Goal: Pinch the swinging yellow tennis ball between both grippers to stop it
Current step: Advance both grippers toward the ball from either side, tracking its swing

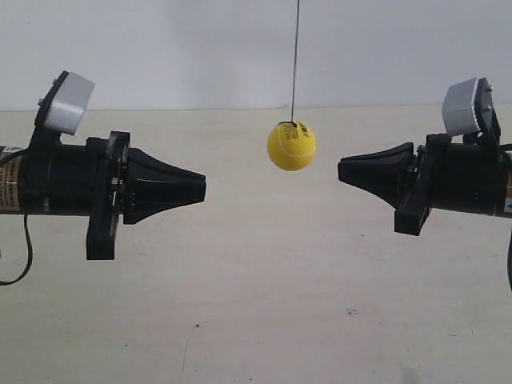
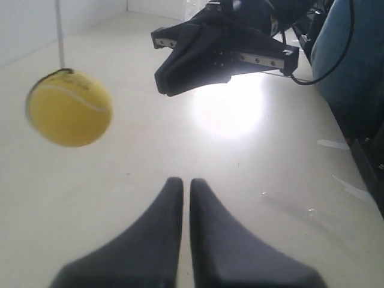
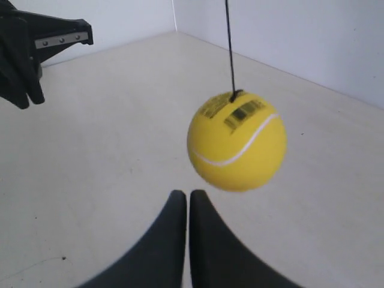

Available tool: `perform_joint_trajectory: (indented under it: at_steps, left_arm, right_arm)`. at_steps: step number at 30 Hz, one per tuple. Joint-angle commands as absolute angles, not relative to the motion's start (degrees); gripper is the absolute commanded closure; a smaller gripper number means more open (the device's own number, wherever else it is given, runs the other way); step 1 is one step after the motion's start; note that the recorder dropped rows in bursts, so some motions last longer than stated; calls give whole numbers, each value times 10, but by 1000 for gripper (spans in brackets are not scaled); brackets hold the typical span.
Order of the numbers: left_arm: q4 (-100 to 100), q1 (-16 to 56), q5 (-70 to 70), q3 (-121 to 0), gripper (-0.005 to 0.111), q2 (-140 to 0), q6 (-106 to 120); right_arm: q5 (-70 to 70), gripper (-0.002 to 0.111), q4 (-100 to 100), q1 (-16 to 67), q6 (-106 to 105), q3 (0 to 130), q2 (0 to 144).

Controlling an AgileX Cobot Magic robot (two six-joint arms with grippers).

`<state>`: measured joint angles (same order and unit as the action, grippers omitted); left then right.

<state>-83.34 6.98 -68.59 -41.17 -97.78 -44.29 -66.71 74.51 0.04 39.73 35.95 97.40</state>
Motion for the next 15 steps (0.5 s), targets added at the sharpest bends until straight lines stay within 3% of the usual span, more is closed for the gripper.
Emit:
perform_joint_trajectory:
  at_steps: [1,15]
  left_arm:
    - [-811,74,-650,-414,102,-980,-426]
    - [-790,74,-661,-444,102,-1011,-421]
  right_arm:
    - [-662,108,731,0,384,361,973]
    - [-647,108,717,0,370,361,973]
